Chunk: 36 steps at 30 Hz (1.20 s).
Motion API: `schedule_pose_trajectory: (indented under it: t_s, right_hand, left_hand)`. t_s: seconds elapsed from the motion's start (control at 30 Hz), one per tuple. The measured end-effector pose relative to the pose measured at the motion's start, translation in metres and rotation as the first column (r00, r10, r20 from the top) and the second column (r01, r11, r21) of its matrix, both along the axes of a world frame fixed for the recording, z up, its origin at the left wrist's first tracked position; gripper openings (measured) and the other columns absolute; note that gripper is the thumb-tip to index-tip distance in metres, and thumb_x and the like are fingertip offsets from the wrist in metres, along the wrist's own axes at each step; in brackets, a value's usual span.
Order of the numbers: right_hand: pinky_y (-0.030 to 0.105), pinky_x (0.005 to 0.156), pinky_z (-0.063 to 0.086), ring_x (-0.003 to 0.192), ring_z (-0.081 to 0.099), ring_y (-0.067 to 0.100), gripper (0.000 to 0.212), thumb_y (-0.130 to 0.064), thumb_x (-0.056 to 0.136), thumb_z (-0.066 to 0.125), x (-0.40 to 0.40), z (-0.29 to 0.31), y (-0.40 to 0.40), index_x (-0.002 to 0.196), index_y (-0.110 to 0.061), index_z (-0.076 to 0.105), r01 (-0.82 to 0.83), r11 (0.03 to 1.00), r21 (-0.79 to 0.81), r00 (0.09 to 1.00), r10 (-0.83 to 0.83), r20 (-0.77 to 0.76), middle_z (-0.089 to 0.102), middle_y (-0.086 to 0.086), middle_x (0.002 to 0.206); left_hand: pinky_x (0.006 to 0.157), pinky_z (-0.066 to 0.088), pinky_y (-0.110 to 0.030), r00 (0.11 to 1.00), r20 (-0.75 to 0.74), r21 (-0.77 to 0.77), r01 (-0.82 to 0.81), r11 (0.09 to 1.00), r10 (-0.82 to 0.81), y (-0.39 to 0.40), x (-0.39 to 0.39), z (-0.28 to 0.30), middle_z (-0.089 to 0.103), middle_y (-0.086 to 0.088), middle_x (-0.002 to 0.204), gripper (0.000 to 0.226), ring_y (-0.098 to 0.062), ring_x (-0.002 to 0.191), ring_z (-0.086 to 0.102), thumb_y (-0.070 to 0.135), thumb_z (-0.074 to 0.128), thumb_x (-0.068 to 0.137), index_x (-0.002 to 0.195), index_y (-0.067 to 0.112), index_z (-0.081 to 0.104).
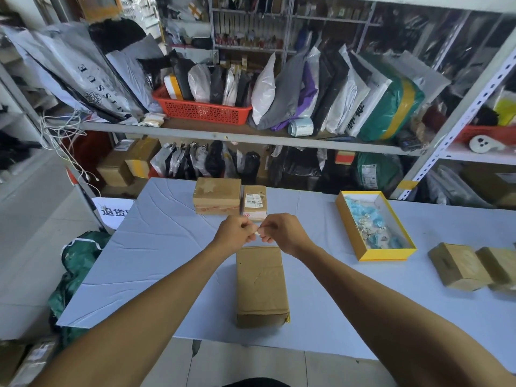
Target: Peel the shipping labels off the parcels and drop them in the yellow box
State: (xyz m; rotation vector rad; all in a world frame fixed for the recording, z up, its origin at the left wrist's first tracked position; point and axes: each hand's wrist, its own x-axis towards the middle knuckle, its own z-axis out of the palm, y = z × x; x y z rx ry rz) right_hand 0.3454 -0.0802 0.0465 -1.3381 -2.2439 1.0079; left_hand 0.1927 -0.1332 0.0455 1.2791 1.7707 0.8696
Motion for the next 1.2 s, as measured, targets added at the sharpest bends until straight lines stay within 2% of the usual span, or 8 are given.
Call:
schedule_pose_trajectory:
  t_s: [0.13, 0.23, 0.43, 0.63, 0.8, 0.9, 1.07, 1.2]
  right_hand:
    - [0.022, 0.065, 0.058, 0.068, 0.066, 0.01, 0.01, -0.015, 0.09, 0.064, 0.009, 0.0, 0.008, 0.089, -0.006, 0.071, 0.061, 0.998, -0.027, 0.996, -0.06, 0.067, 0.071, 0.002, 0.08]
    - [0.034, 0.072, 0.06, 0.073, 0.065, 0.016, 0.007, -0.011, 0.086, 0.066, 0.015, -0.003, 0.006, 0.087, -0.01, 0.074, 0.045, 0.998, -0.039, 0.991, -0.04, 0.125, 0.071, 0.002, 0.082]
    - [0.04, 0.079, 0.06, 0.081, 0.066, 0.018, 0.011, -0.013, 0.09, 0.062, 0.05, 0.005, 0.011, 0.093, -0.013, 0.073, 0.034, 0.999, -0.039, 0.993, -0.029, 0.112, 0.071, 0.001, 0.092]
    - [0.043, 0.081, 0.056, 0.093, 0.063, 0.029, 0.02, -0.014, 0.094, 0.05, 0.11, 0.017, 0.035, 0.1, -0.006, 0.067, 0.151, 0.971, 0.184, 0.882, -0.217, 0.418, 0.067, 0.012, 0.106]
    - [0.039, 0.08, 0.048, 0.104, 0.061, 0.037, 0.028, -0.011, 0.096, 0.042, 0.164, 0.018, 0.053, 0.11, -0.001, 0.063, 0.345, 0.906, 0.246, 0.729, -0.424, 0.538, 0.064, 0.019, 0.113]
    - [0.037, 0.075, 0.045, 0.101, 0.06, 0.037, 0.027, -0.01, 0.093, 0.042, 0.191, 0.013, 0.056, 0.105, 0.0, 0.064, 0.435, 0.879, 0.196, 0.711, -0.469, 0.524, 0.064, 0.02, 0.112]
    - [0.032, 0.065, 0.039, 0.09, 0.059, 0.035, 0.023, -0.008, 0.09, 0.043, 0.212, 0.015, 0.063, 0.092, 0.001, 0.064, 0.391, 0.896, 0.211, 0.706, -0.439, 0.555, 0.065, 0.019, 0.102]
    - [0.033, 0.063, 0.039, 0.076, 0.05, 0.031, 0.016, -0.006, 0.088, 0.043, 0.219, 0.017, 0.084, 0.075, -0.007, 0.052, 0.33, 0.912, 0.243, 0.691, -0.409, 0.597, 0.062, 0.018, 0.098]
  left_hand:
    - [0.078, 0.052, -0.026, 0.984, -0.135, 0.058, 0.129, 0.99, -0.121, 0.001, 0.007, -0.001, 0.071, -0.003, 0.097, 0.018, -0.015, 0.088, 0.063, 0.02, 0.068, 0.089, 0.102, 0.011, 0.076]
    - [0.078, 0.055, -0.031, 0.952, -0.259, 0.056, 0.182, 0.982, -0.161, 0.007, 0.013, 0.005, 0.072, 0.002, 0.085, 0.01, -0.014, 0.083, 0.065, 0.016, 0.074, 0.083, 0.091, 0.012, 0.079]
    - [0.068, 0.047, -0.025, 0.953, -0.231, -0.046, 0.19, 0.981, -0.196, 0.031, 0.034, 0.01, 0.068, 0.004, 0.076, 0.004, -0.013, 0.078, 0.061, 0.011, 0.075, 0.082, 0.084, 0.011, 0.078]
    - [0.078, 0.058, -0.037, 0.804, -0.517, -0.185, 0.229, 0.956, -0.293, 0.072, 0.067, 0.009, 0.071, -0.007, 0.091, 0.011, -0.025, 0.089, 0.067, 0.012, 0.067, 0.078, 0.086, 0.008, 0.075]
    - [0.074, 0.056, -0.035, 0.778, -0.536, -0.125, 0.31, 0.943, -0.327, 0.101, 0.125, 0.034, 0.07, -0.008, 0.091, 0.012, -0.027, 0.09, 0.066, 0.017, 0.072, 0.079, 0.088, 0.01, 0.073]
    - [0.07, 0.052, -0.031, 0.761, -0.539, -0.104, 0.366, 0.925, -0.362, 0.116, 0.156, 0.039, 0.07, -0.008, 0.094, 0.01, -0.027, 0.091, 0.065, 0.017, 0.071, 0.081, 0.088, 0.01, 0.071]
    - [0.078, 0.051, -0.036, 0.701, -0.543, -0.098, 0.493, 0.864, -0.462, 0.135, 0.193, 0.039, 0.067, -0.01, 0.103, 0.013, -0.027, 0.1, 0.06, 0.015, 0.073, 0.08, 0.089, 0.013, 0.064]
    - [0.07, 0.047, -0.033, 0.703, -0.519, -0.092, 0.52, 0.849, -0.486, 0.155, 0.207, 0.027, 0.066, -0.007, 0.095, 0.019, -0.026, 0.094, 0.061, 0.027, 0.074, 0.079, 0.074, 0.021, 0.056]
